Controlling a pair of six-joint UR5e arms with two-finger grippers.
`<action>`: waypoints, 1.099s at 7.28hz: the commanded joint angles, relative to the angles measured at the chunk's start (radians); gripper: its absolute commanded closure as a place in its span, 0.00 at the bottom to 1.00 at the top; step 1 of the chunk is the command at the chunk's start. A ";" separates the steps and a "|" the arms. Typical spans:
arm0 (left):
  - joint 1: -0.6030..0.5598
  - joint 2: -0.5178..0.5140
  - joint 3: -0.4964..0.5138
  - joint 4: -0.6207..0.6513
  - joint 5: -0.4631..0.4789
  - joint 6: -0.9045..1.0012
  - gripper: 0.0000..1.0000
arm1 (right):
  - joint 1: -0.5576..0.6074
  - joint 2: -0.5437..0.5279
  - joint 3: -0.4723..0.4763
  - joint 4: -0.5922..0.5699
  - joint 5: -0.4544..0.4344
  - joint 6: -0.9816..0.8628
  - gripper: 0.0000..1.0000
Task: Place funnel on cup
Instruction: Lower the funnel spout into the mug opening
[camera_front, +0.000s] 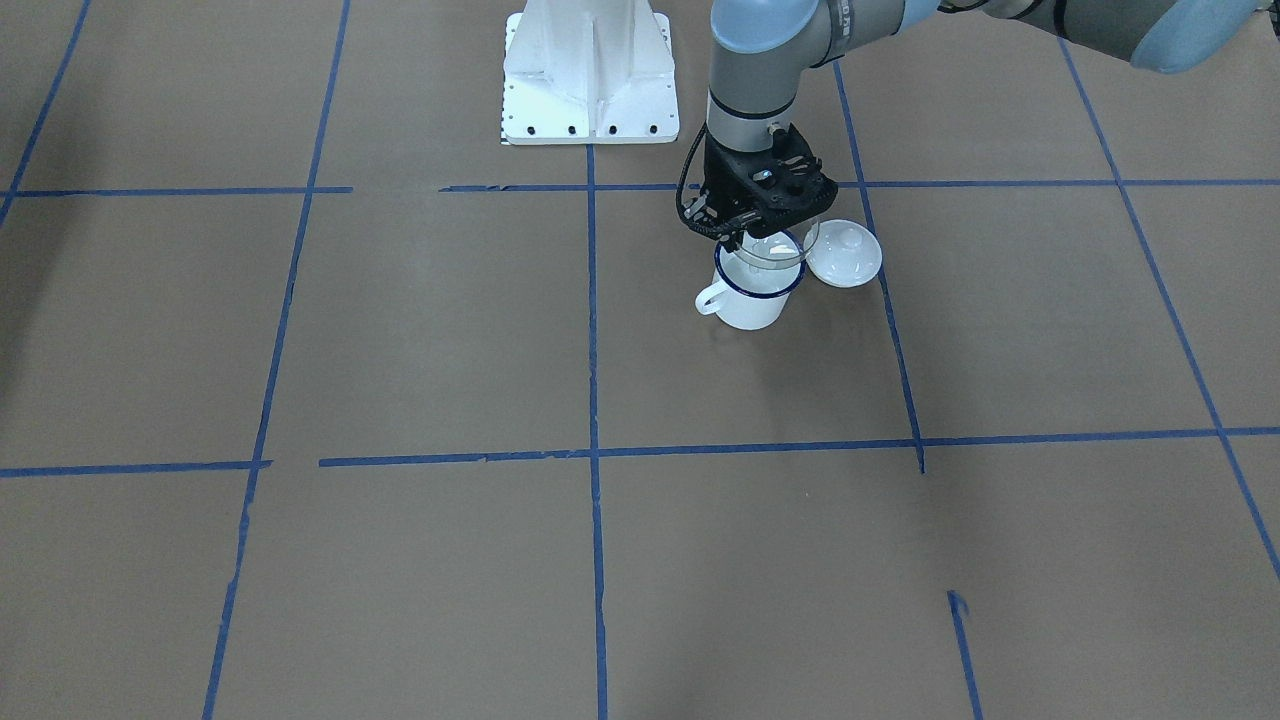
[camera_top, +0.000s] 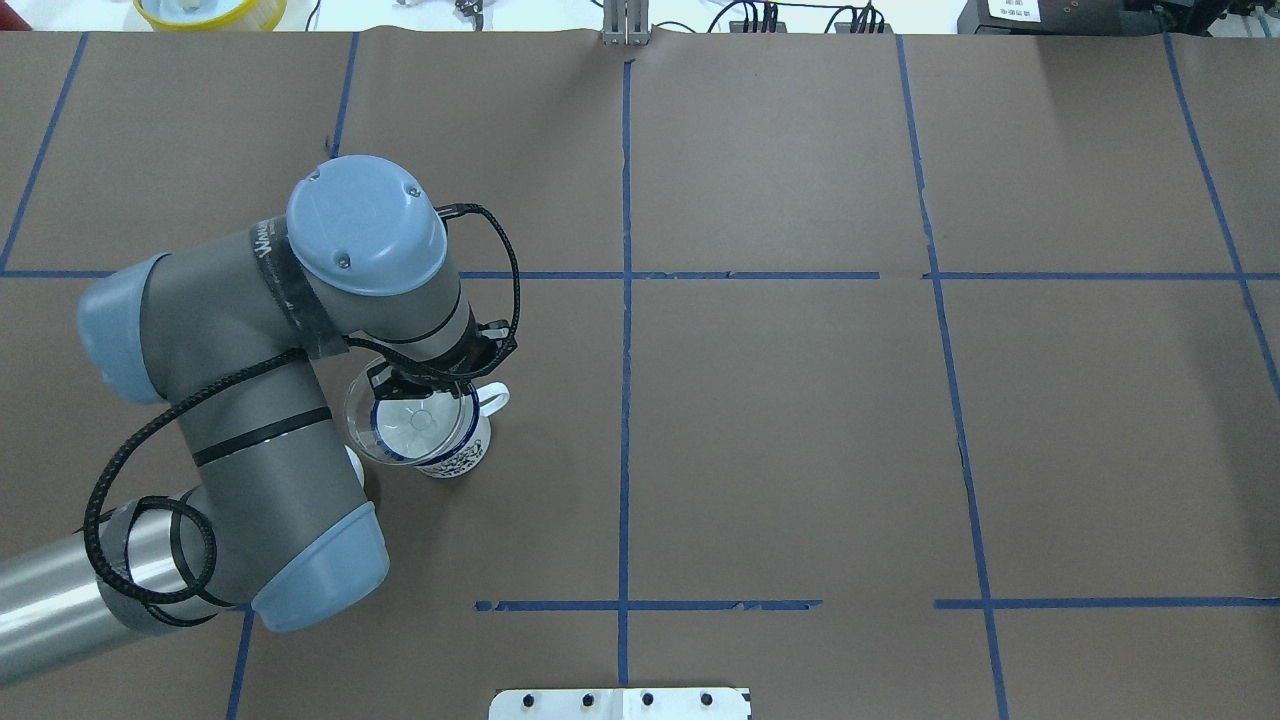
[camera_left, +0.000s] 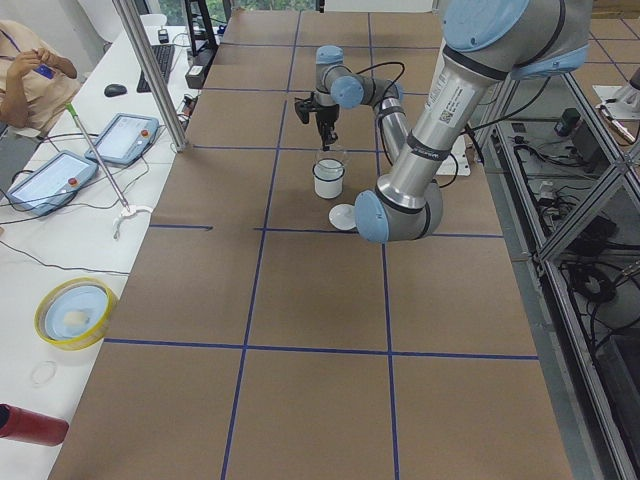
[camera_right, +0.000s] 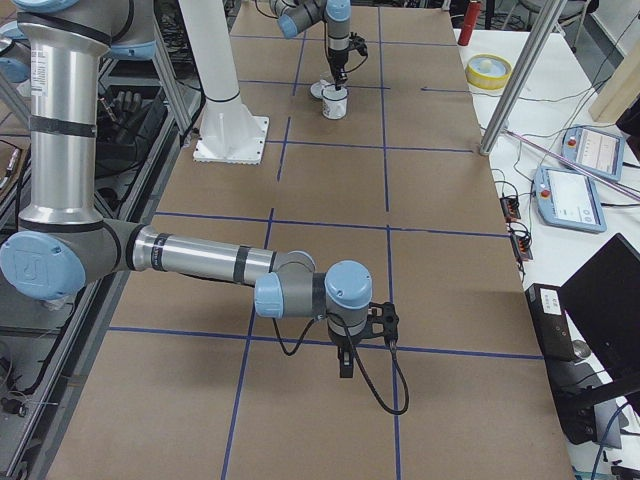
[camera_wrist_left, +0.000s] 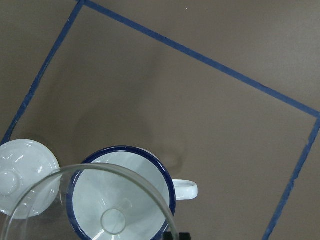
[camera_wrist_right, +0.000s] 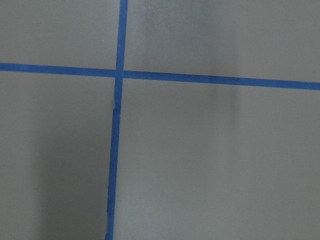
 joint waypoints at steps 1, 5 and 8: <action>0.003 0.003 0.025 -0.019 -0.002 0.031 1.00 | 0.000 0.000 0.000 0.000 0.000 0.000 0.00; 0.003 0.004 0.063 -0.076 -0.002 0.034 0.84 | 0.000 0.000 0.000 0.000 0.000 0.000 0.00; 0.003 0.006 0.050 -0.075 0.006 0.038 0.00 | 0.000 0.000 0.000 0.000 0.000 0.000 0.00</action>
